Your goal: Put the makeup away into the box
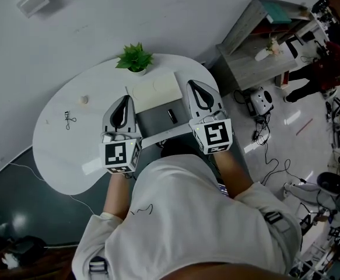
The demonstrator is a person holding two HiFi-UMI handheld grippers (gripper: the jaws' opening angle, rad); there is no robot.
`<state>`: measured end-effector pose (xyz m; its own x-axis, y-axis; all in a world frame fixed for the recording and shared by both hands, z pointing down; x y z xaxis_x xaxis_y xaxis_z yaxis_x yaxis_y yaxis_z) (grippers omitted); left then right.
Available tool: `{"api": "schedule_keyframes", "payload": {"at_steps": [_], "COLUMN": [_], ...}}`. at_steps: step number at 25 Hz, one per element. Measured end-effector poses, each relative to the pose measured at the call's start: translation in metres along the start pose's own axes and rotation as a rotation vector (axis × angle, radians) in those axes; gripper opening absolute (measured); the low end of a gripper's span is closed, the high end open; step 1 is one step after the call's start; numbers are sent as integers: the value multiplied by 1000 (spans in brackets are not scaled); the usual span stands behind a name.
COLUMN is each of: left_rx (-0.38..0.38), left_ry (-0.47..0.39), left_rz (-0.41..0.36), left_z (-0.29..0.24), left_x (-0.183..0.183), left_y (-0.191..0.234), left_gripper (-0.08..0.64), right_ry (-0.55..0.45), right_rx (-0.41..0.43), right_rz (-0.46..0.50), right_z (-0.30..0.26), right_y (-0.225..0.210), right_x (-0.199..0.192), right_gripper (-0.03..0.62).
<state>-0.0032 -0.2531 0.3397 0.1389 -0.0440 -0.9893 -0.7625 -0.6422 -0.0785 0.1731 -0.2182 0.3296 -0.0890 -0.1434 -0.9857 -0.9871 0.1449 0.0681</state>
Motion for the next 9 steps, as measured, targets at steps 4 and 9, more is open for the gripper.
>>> {"api": "schedule_keyframes", "payload": {"at_steps": [4, 9], "left_rx": [4, 16], "left_ry": [4, 0], "left_rz": [6, 3], "left_z": [1, 0], "left_x": [-3, -4], "left_y": [-2, 3], "left_gripper": [21, 21], "right_ry": [-2, 6], "right_rx": [18, 31], "right_rz": [4, -8], "right_z": [-1, -6], "right_y": [5, 12], "right_x": [1, 3], "right_gripper": [-3, -3]}}
Point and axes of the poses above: the fingertips, and each gripper's own axes: z backward along the fingers, y to its left, x out of its top, the point moved 1 cm from there along z, backward along the fingers, and after that the axes turned 6 degrees about -z, right-handed, at the moved point
